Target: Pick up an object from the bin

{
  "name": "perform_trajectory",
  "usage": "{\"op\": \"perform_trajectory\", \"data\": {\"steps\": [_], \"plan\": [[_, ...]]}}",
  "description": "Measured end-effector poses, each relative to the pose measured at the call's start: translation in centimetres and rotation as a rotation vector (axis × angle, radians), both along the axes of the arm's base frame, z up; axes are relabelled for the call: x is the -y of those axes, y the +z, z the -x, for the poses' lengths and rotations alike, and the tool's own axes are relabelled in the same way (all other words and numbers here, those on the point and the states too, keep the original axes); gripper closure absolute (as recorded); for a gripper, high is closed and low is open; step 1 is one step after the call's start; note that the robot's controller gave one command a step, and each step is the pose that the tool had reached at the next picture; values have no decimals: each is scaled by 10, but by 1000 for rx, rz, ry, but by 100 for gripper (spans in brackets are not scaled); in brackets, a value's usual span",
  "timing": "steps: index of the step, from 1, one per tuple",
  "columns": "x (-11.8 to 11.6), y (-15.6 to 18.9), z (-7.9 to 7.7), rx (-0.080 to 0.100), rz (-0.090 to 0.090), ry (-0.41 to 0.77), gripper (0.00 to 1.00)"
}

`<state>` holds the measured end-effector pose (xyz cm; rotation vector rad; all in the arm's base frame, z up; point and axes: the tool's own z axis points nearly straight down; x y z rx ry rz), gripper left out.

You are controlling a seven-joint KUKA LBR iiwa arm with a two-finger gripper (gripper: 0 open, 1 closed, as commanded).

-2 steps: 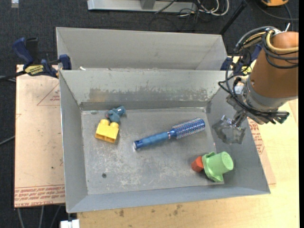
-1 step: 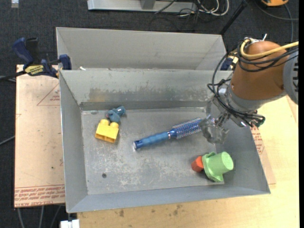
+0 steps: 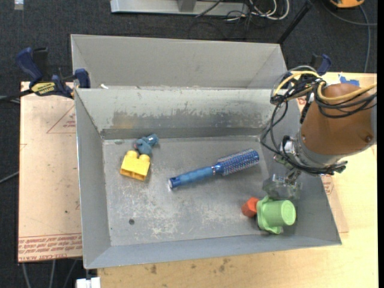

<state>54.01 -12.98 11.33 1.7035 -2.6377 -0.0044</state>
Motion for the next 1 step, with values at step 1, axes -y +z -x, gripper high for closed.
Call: {"op": "perform_trajectory", "data": {"steps": [1], "plan": [[-1,1,-1,3,-1,0,0]]}}
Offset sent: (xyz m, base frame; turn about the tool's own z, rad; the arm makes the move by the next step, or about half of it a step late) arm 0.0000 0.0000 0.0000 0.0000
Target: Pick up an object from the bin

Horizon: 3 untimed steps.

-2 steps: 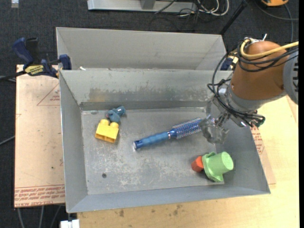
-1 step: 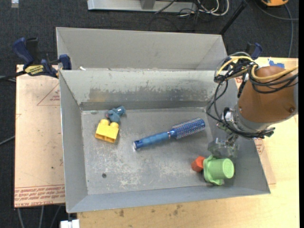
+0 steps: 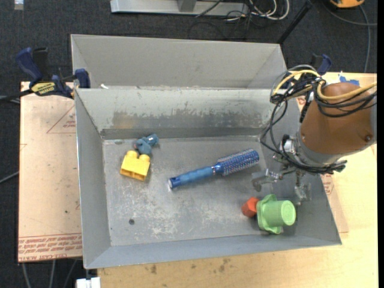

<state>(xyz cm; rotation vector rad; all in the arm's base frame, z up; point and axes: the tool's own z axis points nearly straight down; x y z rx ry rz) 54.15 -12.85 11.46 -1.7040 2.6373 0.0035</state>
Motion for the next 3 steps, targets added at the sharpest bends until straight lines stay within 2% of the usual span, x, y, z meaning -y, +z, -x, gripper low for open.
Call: {"op": "perform_trajectory", "data": {"steps": [1,2,3], "plan": [[-38,-44,37,-4,-1,-162,0],[-12,-45,-4,0,-7,-81,0],[-8,-45,-4,1,0,-79,100]]}}
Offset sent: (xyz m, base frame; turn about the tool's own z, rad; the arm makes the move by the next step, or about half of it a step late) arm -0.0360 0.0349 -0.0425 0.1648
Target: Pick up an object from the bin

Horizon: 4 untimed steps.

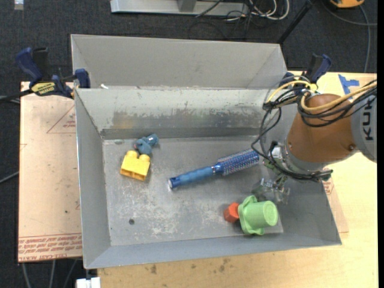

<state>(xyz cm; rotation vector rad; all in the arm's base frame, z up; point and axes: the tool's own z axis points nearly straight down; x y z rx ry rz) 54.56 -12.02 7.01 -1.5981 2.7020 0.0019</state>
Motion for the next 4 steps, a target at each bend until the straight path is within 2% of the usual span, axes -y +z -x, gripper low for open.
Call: {"op": "perform_trajectory", "data": {"steps": [1,2,3,4], "plan": [[-10,72,33,4,2,244,100],[-17,52,48,-2,0,-21,100],[-17,52,48,-1,0,-20,0],[-17,-1,54,3,0,-143,0]]}}
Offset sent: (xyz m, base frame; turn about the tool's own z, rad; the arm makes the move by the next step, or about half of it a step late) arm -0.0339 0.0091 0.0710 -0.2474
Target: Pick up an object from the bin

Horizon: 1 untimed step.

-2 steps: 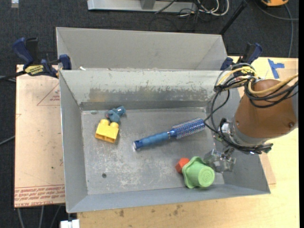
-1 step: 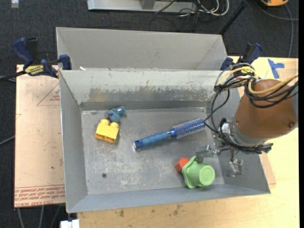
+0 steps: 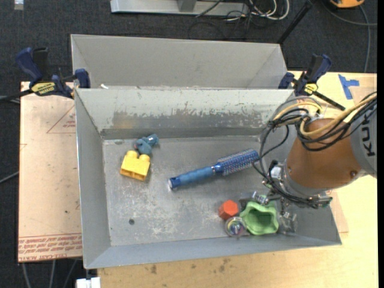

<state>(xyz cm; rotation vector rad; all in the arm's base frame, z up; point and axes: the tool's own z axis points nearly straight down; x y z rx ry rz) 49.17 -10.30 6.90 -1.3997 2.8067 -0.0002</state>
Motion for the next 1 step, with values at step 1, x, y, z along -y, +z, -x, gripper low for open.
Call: {"op": "perform_trajectory", "data": {"steps": [1], "plan": [[0,1,0,1,0,2,100]]}}
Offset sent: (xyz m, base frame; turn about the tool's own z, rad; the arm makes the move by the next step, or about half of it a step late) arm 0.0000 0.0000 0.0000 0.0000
